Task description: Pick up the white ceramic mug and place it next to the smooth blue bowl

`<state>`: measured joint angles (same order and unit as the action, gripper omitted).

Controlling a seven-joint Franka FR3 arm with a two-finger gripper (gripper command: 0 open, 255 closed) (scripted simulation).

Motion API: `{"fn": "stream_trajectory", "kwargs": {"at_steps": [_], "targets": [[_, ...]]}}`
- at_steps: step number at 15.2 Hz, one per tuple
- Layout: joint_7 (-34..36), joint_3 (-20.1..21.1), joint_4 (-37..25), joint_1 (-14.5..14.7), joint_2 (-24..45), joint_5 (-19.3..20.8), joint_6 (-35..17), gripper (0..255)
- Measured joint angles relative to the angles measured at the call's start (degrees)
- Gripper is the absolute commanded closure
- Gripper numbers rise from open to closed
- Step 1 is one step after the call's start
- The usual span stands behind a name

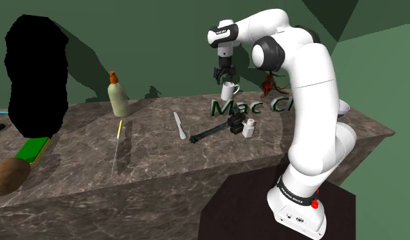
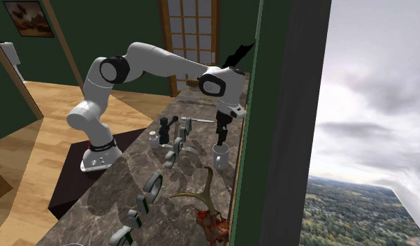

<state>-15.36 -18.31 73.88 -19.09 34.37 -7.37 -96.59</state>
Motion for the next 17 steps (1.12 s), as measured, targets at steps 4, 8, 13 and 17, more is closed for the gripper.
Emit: {"fn": "stream_trajectory", "kwargs": {"at_steps": [4,8,13,17], "targets": [[0.3,0.2,2.0,0.1,-0.7,-0.2,-3.2,0],[0.2,0.4,4.1,0.2,-1.4,0.1,-6.8,0],[0.0,0.5,5.6,-0.3,-0.2,0.5,-8.0,255],[0.0,0.5,4.4,-0.6,0.4,0.3,-6.1,255]]}}
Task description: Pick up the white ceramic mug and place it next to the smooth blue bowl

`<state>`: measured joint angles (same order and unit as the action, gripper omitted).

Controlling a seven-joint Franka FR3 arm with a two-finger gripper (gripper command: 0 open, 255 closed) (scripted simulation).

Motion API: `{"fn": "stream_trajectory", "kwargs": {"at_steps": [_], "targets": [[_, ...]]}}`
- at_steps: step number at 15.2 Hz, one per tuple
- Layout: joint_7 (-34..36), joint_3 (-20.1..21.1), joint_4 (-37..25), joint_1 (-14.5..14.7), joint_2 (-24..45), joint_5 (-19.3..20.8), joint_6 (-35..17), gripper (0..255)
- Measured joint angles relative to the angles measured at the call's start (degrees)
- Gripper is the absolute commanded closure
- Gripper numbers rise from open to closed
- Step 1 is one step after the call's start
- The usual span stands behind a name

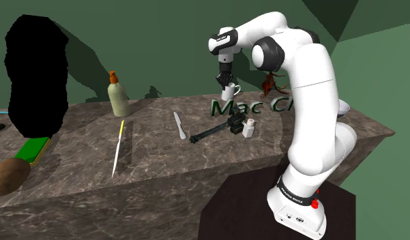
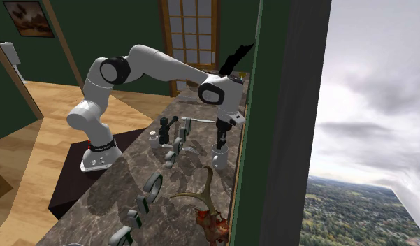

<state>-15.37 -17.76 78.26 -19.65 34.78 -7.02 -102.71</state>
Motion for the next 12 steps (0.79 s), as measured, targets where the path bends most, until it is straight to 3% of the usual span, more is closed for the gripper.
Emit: {"fn": "stream_trajectory", "kwargs": {"at_steps": [5,12], "targets": [[-0.1,0.0,0.3,0.0,-0.1,0.0,-0.5,255],[0.5,-0.2,-1.8,0.0,0.5,0.2,3.3,255]]}}
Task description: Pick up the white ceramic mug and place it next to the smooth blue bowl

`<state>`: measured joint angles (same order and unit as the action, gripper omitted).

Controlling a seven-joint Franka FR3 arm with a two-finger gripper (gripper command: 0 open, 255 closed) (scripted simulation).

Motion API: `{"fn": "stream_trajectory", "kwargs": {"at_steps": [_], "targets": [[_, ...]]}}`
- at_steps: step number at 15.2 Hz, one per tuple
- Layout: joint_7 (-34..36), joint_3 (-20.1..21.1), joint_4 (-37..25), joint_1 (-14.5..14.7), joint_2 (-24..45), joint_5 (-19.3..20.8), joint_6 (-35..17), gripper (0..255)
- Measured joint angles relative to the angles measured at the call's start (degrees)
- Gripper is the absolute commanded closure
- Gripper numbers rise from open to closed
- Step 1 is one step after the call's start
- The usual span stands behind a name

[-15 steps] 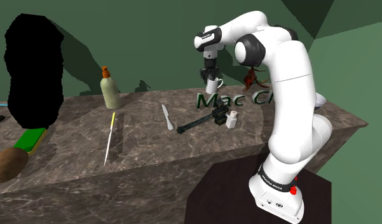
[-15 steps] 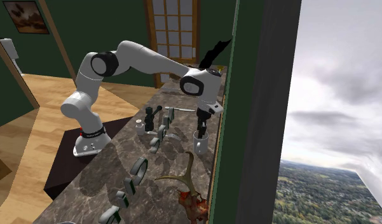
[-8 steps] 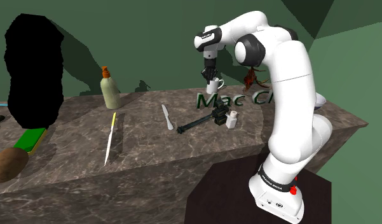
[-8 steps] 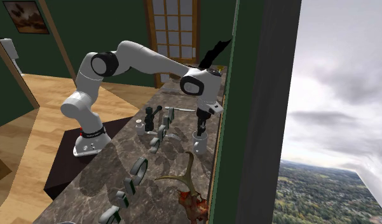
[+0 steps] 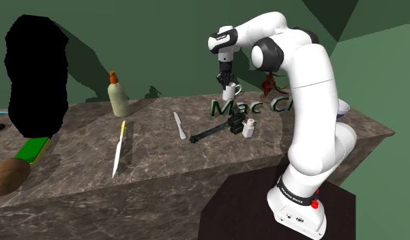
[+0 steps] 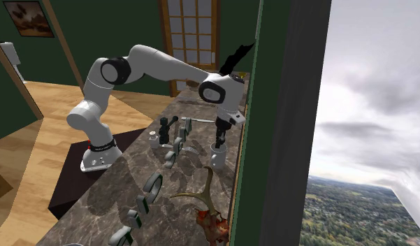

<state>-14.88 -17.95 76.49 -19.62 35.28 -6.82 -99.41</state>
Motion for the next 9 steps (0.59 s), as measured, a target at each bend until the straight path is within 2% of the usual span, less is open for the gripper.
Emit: {"fn": "stream_trajectory", "kwargs": {"at_steps": [6,8,9], "targets": [[-0.3,-0.2,-3.0,-0.2,-0.7,0.2,4.0,255],[-0.2,-0.3,-5.4,-0.4,-0.3,0.2,7.0,255],[-0.1,-0.3,-5.2,-0.3,-0.8,0.3,6.5,255]]}}
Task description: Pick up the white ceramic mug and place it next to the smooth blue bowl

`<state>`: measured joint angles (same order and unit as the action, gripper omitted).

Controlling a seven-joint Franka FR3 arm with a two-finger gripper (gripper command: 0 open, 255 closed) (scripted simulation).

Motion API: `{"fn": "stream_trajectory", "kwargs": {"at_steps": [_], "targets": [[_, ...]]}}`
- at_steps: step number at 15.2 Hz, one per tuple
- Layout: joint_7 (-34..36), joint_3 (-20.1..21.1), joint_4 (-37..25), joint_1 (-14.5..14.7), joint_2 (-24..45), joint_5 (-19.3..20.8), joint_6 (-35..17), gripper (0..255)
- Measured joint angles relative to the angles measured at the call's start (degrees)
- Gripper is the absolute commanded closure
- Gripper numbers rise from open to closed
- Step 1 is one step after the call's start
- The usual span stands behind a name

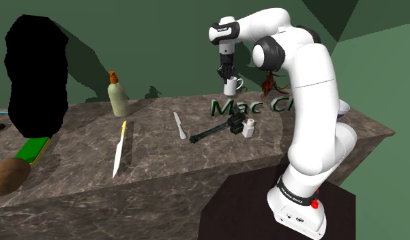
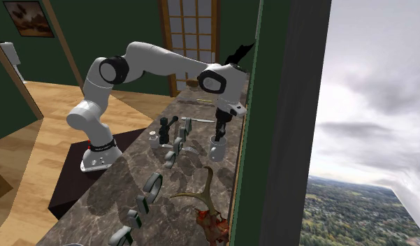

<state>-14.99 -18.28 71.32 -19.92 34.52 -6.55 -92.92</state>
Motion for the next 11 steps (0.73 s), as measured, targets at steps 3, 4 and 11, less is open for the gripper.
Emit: {"fn": "stream_trajectory", "kwargs": {"at_steps": [3,4,11], "targets": [[0.0,-0.1,-2.7,-0.2,-0.1,0.1,2.7,255],[-0.1,-0.1,-3.8,-0.4,0.2,0.0,4.2,255],[-0.1,-0.3,-10.3,-1.1,0.9,-0.2,10.0,255]]}}
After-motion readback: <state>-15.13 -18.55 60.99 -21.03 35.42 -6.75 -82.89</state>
